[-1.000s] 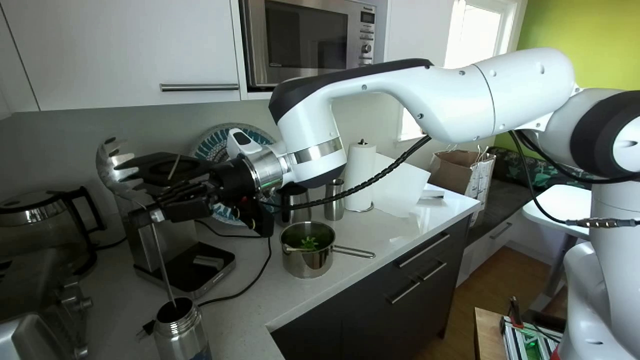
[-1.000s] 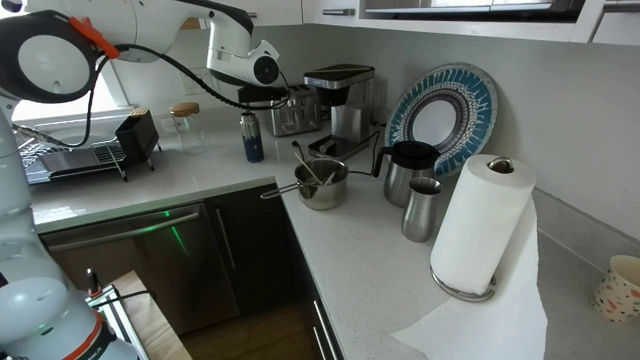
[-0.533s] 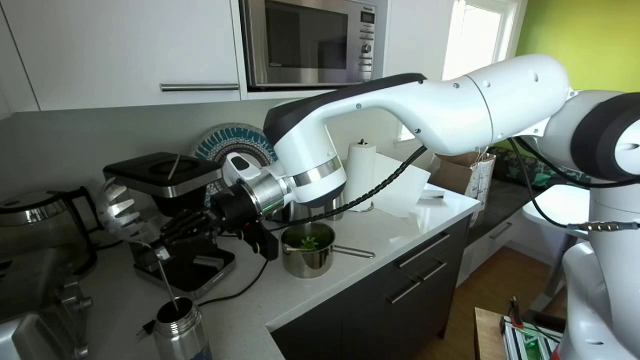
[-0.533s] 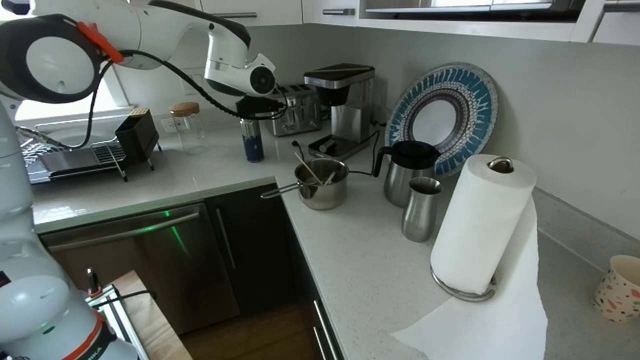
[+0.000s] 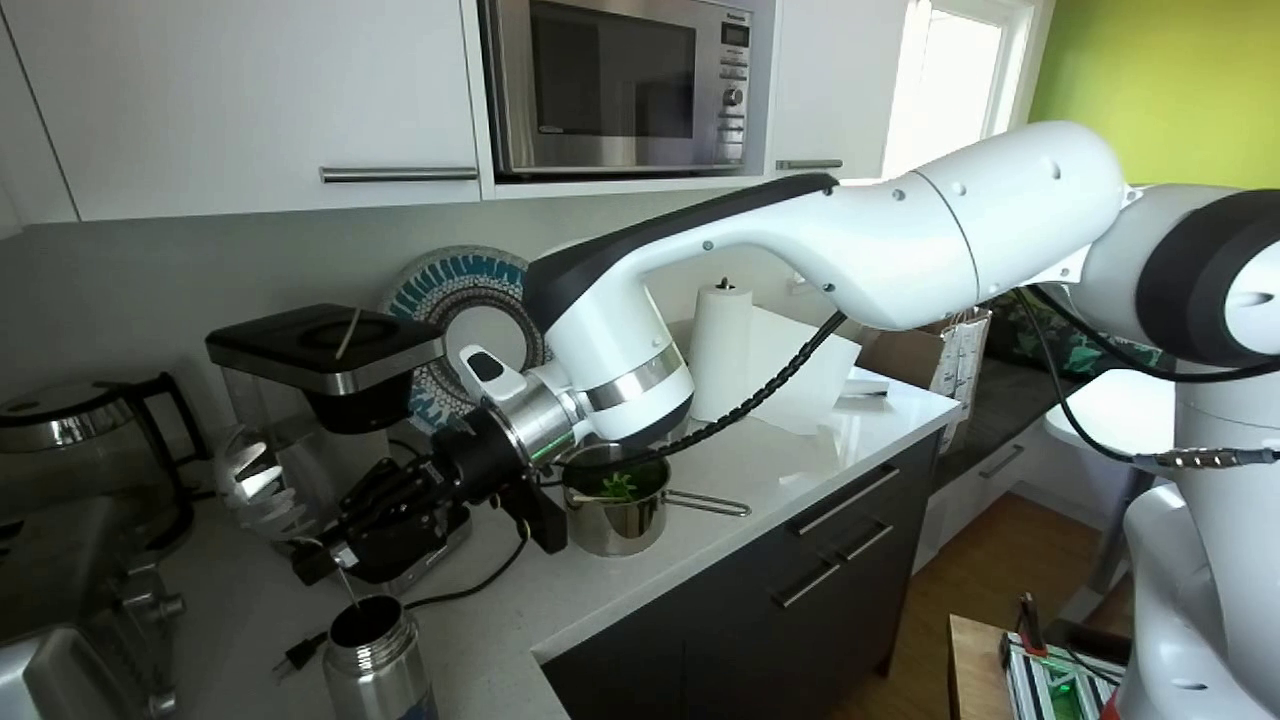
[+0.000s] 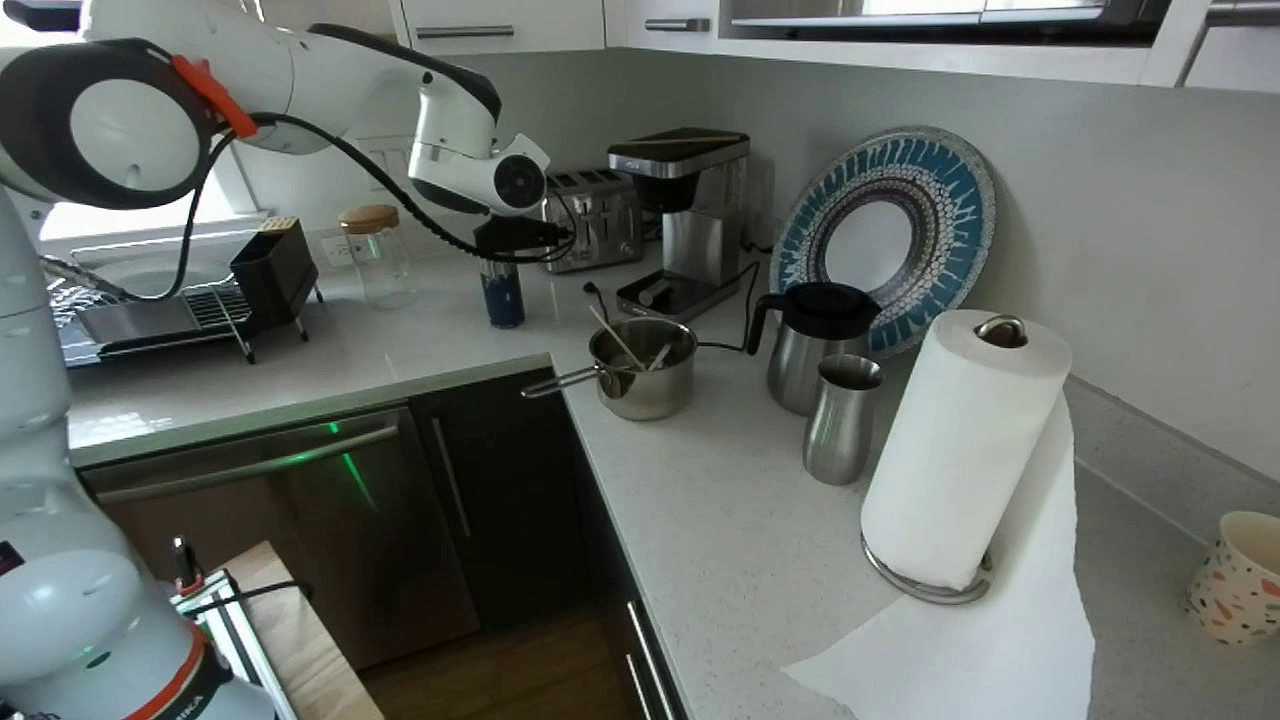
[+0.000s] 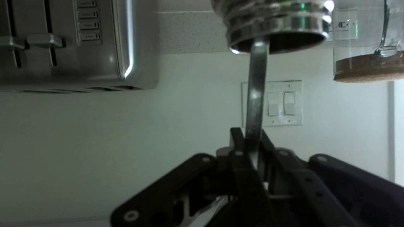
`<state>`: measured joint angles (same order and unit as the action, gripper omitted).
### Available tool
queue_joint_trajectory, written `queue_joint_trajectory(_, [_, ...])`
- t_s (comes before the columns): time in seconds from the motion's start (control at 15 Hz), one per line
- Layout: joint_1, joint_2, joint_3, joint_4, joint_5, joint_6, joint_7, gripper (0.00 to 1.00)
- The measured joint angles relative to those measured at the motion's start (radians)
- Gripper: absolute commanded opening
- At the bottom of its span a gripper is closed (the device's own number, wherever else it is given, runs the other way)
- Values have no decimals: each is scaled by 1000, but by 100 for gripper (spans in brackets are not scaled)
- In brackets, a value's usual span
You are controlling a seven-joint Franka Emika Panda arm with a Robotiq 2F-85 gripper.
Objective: Put the serving spoon in the bottle
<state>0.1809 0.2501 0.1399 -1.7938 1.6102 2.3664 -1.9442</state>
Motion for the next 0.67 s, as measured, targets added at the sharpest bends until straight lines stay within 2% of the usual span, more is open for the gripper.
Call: queue_joint_trajectory(0.67, [12, 25, 4, -14, -7, 25, 1, 3])
